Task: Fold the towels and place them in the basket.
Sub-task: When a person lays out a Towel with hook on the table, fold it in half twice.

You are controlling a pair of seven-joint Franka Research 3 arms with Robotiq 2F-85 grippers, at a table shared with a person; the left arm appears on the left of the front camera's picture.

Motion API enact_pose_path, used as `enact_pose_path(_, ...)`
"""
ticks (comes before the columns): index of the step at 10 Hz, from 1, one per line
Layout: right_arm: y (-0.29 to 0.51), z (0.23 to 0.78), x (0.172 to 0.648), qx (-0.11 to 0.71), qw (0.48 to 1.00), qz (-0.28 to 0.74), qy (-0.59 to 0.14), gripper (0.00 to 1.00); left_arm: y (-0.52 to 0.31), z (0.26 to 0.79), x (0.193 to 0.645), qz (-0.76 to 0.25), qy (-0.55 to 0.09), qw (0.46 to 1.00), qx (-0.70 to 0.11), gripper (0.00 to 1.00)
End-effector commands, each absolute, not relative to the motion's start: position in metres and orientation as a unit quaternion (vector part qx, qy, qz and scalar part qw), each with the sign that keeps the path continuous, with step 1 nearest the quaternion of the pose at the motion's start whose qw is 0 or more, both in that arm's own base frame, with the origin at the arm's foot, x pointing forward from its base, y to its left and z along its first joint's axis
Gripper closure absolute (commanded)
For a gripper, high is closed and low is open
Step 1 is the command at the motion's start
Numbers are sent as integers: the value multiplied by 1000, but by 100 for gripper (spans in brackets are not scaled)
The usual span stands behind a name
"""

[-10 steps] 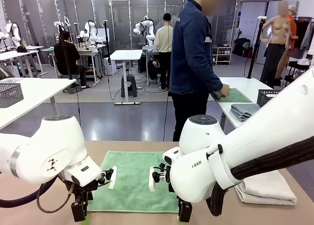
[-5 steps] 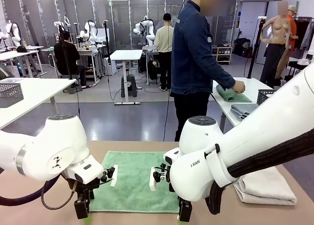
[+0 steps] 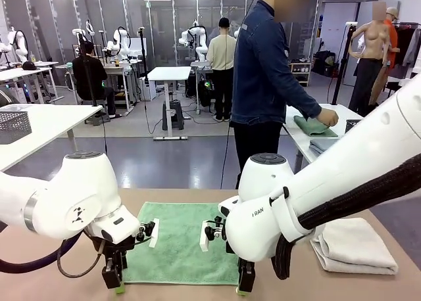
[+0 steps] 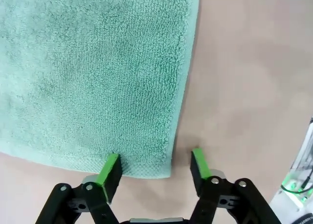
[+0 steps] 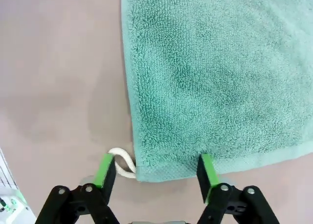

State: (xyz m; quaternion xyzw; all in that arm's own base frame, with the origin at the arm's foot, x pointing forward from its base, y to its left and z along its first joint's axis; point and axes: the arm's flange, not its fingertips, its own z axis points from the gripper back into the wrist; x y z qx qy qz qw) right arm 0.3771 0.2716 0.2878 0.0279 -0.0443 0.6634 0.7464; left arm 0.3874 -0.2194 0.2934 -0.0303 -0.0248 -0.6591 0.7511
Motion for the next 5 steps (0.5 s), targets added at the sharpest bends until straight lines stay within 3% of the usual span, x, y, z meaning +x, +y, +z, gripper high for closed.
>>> enact_pose_path(1, 274, 288, 383, 23, 750, 660, -30, 65, -217, 287, 389, -670, -13, 741, -36, 100)
enact_pose_path(2, 274, 289, 383, 26, 752, 658, -28, 100, -216, 287, 390, -668, -12, 743, -38, 100)
enact_pose_path(3, 274, 289, 383, 29, 753, 657, -27, 100, -216, 287, 390, -669, -9, 743, -38, 89)
enact_pose_path(4, 274, 289, 383, 30, 753, 657, -25, 100, -217, 287, 390, -669, -9, 742, -37, 99)
enact_pose_path(5, 273, 290, 382, 30, 754, 656, -26, 100, -216, 289, 390, -670, -11, 742, -36, 100)
